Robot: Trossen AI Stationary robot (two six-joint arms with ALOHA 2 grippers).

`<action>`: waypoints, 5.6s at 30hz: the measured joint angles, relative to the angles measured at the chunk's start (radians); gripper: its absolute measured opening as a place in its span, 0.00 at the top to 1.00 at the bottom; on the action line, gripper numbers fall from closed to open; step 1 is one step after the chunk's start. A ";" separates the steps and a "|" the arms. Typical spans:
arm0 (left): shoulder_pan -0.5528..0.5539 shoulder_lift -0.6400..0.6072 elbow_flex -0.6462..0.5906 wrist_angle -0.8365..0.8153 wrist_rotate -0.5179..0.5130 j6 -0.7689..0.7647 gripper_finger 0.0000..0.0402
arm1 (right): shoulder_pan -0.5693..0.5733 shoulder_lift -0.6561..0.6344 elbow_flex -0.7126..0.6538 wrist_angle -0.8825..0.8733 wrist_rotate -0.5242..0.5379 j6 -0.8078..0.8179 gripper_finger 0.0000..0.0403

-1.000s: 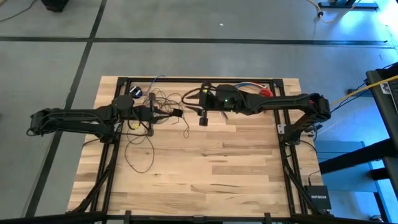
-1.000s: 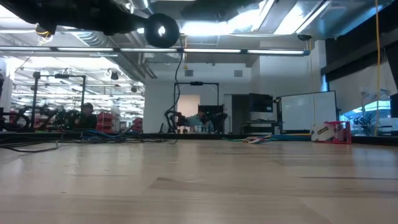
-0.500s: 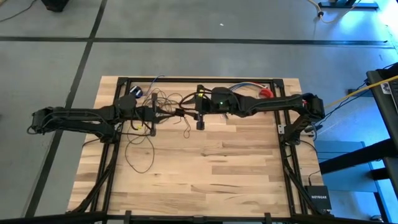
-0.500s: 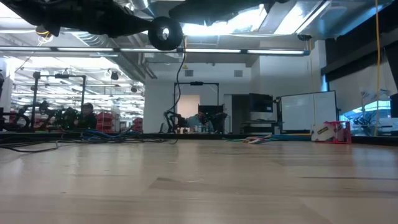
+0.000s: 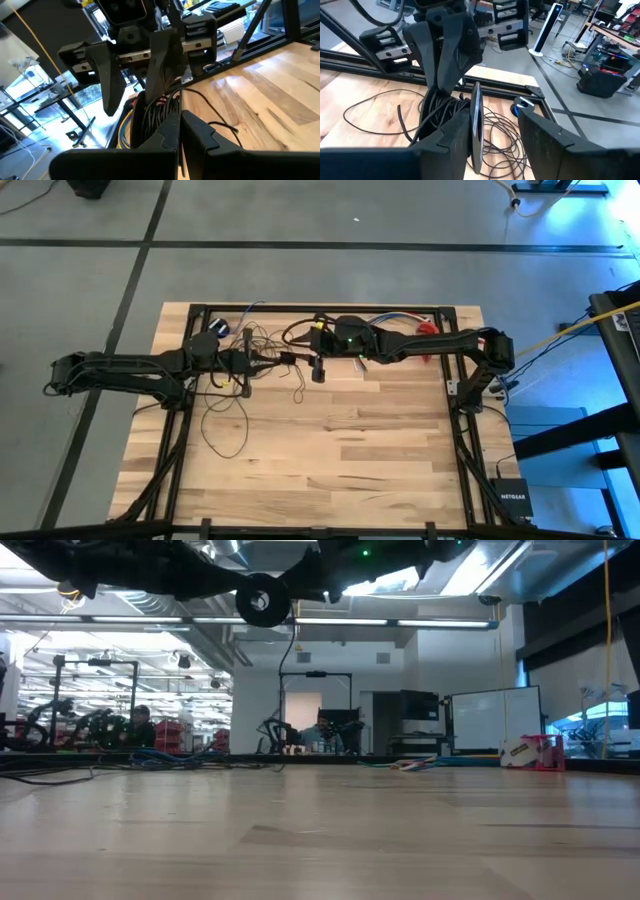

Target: Coiling cords

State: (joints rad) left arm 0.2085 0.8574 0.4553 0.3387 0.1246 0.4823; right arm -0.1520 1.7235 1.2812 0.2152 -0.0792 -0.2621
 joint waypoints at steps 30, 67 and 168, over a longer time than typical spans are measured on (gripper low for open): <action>-0.015 -0.024 0.060 -0.103 -0.189 -0.210 0.65 | 0.022 -0.018 0.000 0.003 0.261 -0.142 0.99; -0.089 0.366 0.042 0.256 -0.327 -0.314 0.94 | 0.048 -0.007 0.001 0.209 0.499 -0.235 0.99; -0.125 0.160 0.106 0.110 -0.520 -0.111 1.00 | 0.235 -0.128 0.003 -0.333 0.791 -0.193 1.00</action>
State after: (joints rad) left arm 0.0834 1.0169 0.5617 0.4490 -0.3958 0.3710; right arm 0.0832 1.5951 1.2844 -0.1173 0.7116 -0.4551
